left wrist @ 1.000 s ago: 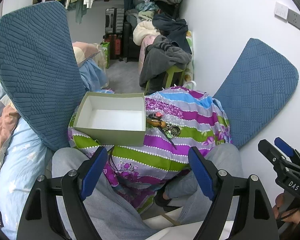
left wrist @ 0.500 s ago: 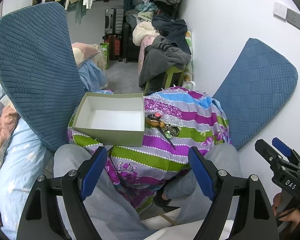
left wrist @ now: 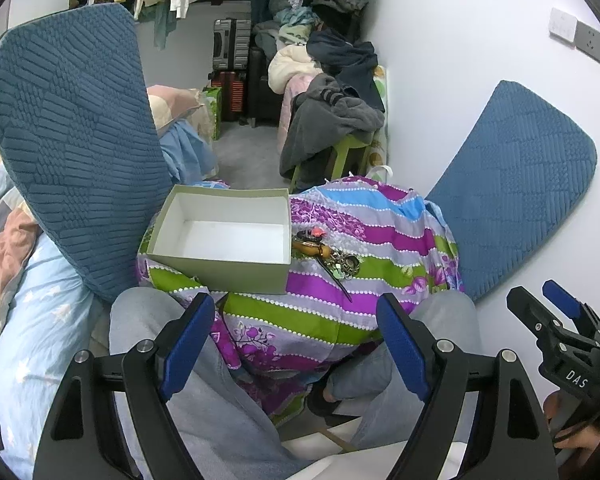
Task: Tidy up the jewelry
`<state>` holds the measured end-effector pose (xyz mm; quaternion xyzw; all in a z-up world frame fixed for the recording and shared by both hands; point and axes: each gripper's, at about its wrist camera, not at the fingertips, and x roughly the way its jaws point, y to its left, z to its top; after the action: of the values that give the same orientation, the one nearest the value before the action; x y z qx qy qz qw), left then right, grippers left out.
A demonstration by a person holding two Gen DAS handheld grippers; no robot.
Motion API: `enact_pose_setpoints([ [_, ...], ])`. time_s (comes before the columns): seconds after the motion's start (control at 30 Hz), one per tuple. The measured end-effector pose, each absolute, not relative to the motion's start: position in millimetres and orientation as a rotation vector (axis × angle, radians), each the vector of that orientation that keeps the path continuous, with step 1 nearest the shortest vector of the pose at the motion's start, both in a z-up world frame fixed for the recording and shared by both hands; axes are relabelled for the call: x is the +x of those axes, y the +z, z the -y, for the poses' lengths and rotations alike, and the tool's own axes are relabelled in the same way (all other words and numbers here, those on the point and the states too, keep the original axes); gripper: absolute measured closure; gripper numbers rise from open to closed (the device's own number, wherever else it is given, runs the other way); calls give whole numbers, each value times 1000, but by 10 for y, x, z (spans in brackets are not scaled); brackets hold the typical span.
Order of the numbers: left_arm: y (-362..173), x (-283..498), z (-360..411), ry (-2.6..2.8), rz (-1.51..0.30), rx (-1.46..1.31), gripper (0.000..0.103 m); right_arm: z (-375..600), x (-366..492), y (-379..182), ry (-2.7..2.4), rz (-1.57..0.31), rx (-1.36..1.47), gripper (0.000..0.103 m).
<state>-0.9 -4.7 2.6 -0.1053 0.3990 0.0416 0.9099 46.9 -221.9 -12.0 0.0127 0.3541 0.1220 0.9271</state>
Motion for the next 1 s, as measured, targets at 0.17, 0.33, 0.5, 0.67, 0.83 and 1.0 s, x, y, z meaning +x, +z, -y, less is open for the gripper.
enact_pose_setpoints([
  [0.17,22,-23,33,81,-825,-215,20,2187,459,-120,254,-723,24,0],
  [0.33,24,-21,34,83,-827,-216,20,2185,455,-121,252,-723,26,0],
  [0.5,13,-37,26,84,-831,-217,20,2179,454,-133,280,-725,42,0],
  [0.67,-5,7,23,84,-837,-221,20,2171,448,-143,288,-723,47,0],
  [0.83,-44,17,37,80,-846,-222,20,2196,458,-152,280,-716,36,0],
  [1.0,-102,51,43,78,-859,-236,20,2221,484,-170,299,-720,27,0],
])
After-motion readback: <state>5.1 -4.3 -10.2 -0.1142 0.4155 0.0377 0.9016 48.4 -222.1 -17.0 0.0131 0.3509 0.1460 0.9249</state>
